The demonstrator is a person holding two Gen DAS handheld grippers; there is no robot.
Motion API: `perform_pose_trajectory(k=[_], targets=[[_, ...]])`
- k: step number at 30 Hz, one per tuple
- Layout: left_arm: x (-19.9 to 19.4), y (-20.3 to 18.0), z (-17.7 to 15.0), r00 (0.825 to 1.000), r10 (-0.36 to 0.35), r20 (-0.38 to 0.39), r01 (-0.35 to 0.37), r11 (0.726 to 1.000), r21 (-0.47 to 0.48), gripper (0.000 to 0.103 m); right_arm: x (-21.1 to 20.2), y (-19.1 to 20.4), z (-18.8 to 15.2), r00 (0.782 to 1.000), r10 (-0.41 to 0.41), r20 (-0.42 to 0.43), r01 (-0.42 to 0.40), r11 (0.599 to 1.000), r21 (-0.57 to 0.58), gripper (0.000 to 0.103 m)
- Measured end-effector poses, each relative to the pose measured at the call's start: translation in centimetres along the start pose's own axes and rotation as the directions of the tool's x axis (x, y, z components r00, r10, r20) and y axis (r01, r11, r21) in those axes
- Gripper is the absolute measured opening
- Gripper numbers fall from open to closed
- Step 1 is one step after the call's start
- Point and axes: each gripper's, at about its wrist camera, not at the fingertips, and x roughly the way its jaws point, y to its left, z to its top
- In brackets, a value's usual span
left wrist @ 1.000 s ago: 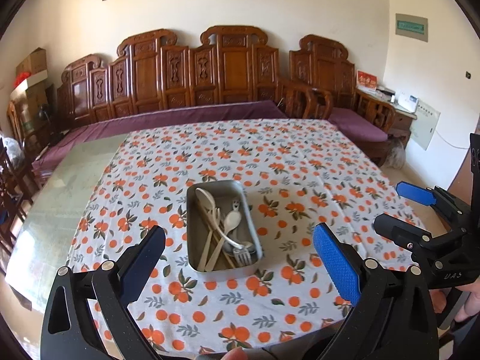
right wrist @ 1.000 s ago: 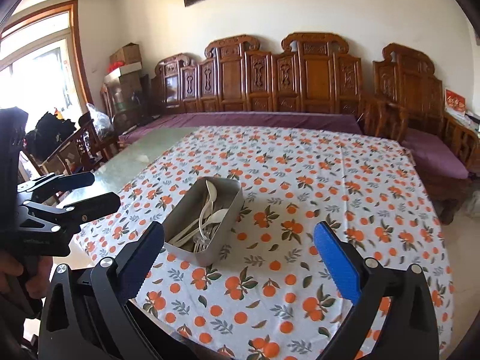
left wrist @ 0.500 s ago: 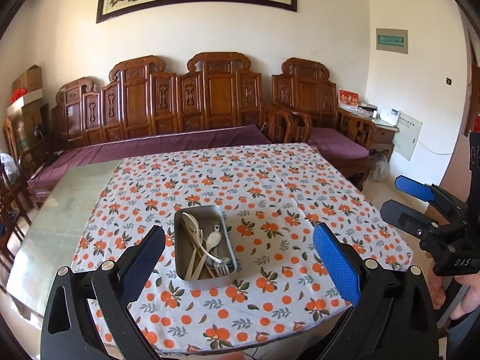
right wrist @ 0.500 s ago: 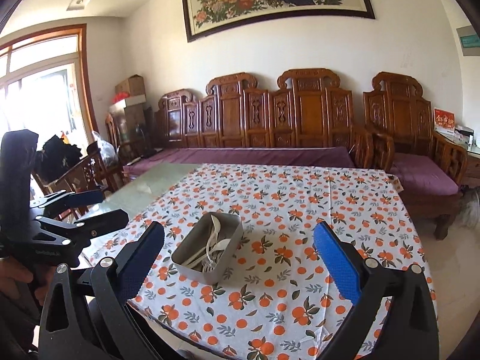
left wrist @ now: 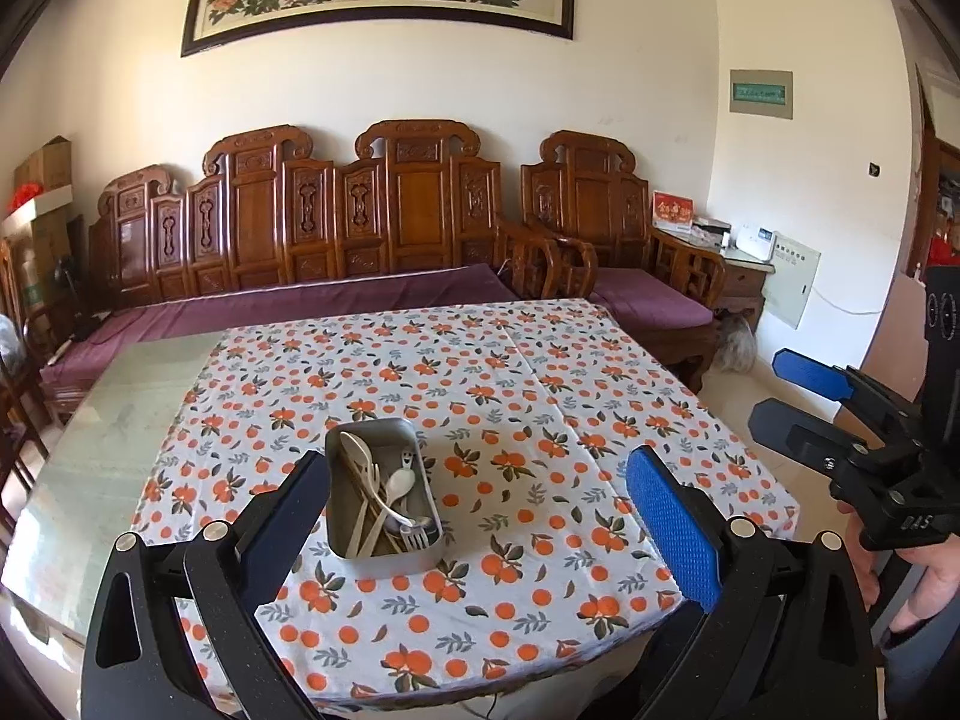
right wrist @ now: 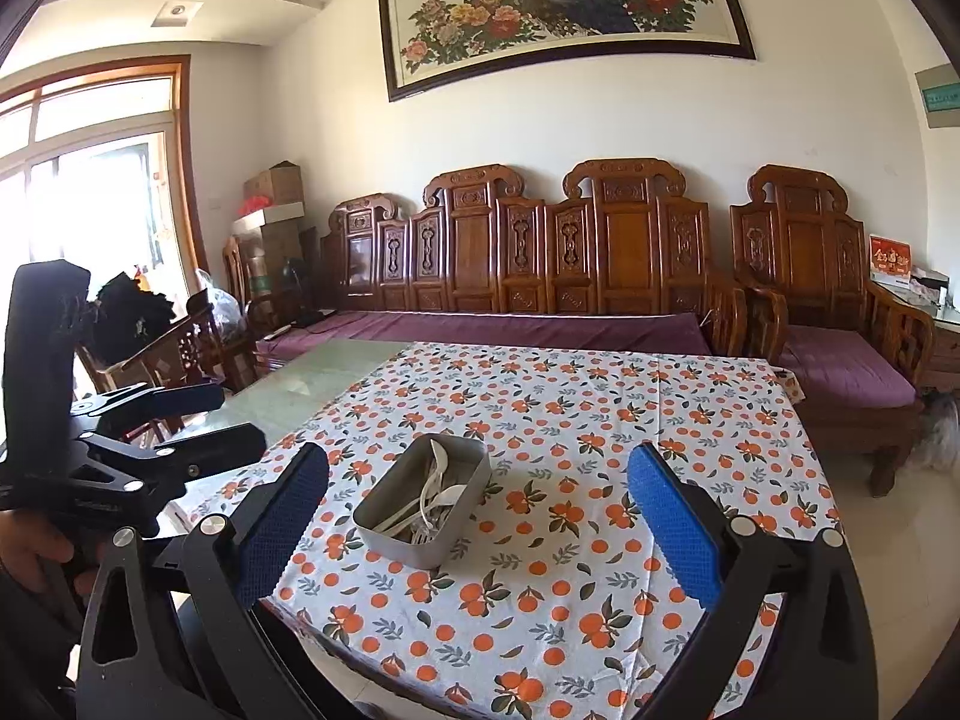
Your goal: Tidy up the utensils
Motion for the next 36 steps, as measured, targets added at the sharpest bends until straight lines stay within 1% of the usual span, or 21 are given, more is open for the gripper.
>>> perform_pose_trajectory(k=[9,36], targets=[[-0.4,-0.04,-0.17,1.0,-0.002,0.009,0.002,1.0,-0.004,0.095,0.61,-0.09,-0.19,1.0,0.001,-0.016,-0.001,1.0,0.006,0.1],[-0.72,0.21,0.0,1.0,0.007,0.015,-0.006,1.0,-0.017,0.095,0.71,0.05,-0.33,1.0,0.003,-0.016,-0.003,1.0,0.006,0.1]])
